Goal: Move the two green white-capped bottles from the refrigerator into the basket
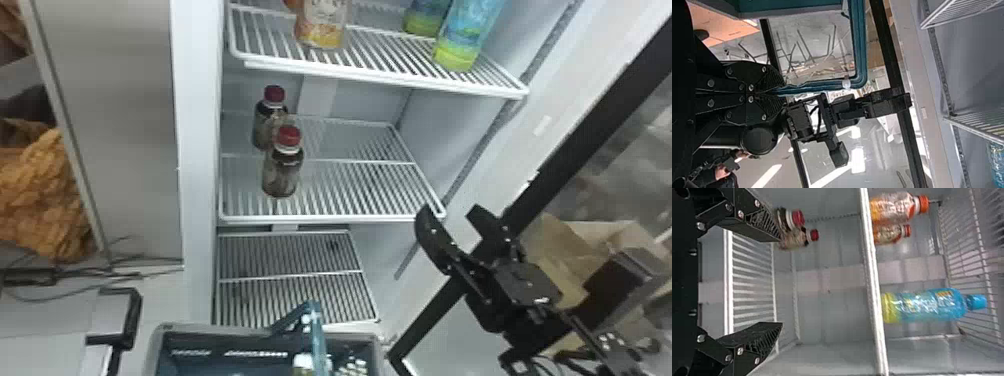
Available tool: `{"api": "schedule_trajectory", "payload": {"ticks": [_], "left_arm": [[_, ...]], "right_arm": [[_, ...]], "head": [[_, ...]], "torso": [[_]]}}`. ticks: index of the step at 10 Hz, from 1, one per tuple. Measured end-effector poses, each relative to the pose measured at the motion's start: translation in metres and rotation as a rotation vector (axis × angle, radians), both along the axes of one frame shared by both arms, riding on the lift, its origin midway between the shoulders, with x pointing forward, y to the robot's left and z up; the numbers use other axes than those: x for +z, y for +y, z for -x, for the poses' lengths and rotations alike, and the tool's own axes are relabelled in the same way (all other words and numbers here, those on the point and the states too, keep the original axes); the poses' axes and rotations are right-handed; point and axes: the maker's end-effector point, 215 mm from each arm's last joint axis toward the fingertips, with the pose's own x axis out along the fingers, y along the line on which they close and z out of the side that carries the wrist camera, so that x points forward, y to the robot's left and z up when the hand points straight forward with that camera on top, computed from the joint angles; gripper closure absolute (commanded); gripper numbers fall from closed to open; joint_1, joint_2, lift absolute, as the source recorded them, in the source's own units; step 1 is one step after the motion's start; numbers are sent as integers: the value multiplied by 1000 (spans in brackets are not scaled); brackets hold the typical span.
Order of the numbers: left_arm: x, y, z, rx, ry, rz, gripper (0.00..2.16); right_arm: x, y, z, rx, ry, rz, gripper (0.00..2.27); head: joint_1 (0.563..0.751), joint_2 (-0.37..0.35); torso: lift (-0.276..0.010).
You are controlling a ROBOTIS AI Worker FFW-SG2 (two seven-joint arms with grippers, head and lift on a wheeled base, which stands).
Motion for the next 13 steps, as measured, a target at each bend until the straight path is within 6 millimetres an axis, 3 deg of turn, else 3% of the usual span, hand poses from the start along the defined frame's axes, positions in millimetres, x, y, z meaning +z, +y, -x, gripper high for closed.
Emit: {"api": "schedule_trajectory", "payload": {"ticks": [3, 13], "left_arm": [[-1, -1, 1, -4, 0, -4, 1134], [-2, -1, 3, -8, 4, -3, 1134]], "right_arm": [[-4, -12, 1, -66, -35, -4, 332], [4, -5, 5, -83, -69, -30, 334]], "head": [[695, -350], [695, -350]], "torso": [[-263], [-263]]}}
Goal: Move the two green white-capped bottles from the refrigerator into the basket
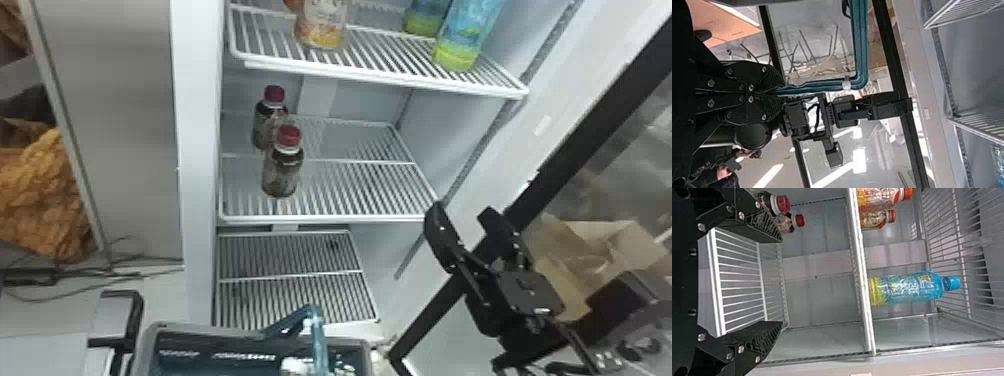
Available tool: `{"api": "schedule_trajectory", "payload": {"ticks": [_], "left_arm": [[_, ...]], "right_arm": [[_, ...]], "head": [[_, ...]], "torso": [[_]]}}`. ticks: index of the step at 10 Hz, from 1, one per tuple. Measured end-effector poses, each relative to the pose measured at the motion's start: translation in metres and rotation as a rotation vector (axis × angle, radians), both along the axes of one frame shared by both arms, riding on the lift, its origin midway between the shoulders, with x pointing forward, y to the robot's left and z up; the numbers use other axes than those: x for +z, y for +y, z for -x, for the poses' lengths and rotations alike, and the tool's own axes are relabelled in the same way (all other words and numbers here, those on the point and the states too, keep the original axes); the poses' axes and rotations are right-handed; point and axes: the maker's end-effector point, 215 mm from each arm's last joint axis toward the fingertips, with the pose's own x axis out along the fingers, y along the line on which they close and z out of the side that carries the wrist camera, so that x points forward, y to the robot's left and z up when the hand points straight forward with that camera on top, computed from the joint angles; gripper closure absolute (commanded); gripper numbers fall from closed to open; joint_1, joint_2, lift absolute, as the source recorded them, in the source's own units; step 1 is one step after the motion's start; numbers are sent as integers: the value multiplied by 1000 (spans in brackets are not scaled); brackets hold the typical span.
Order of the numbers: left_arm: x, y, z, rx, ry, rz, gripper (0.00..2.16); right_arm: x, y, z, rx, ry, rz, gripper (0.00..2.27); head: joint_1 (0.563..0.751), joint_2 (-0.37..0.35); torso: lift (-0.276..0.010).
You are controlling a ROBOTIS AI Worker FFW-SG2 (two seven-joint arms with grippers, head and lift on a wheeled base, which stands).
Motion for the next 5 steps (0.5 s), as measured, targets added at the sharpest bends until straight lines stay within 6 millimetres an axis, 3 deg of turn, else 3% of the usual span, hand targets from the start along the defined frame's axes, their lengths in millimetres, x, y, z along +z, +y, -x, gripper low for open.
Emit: {"api": "schedule_trajectory", "payload": {"ticks": [5], "left_arm": [[0, 0, 1, -1, 3, 3, 1134]], "right_arm": [[2, 0, 0, 0, -6, -1, 337]], "head": [[695, -350]], "torso": [[-263]]}}
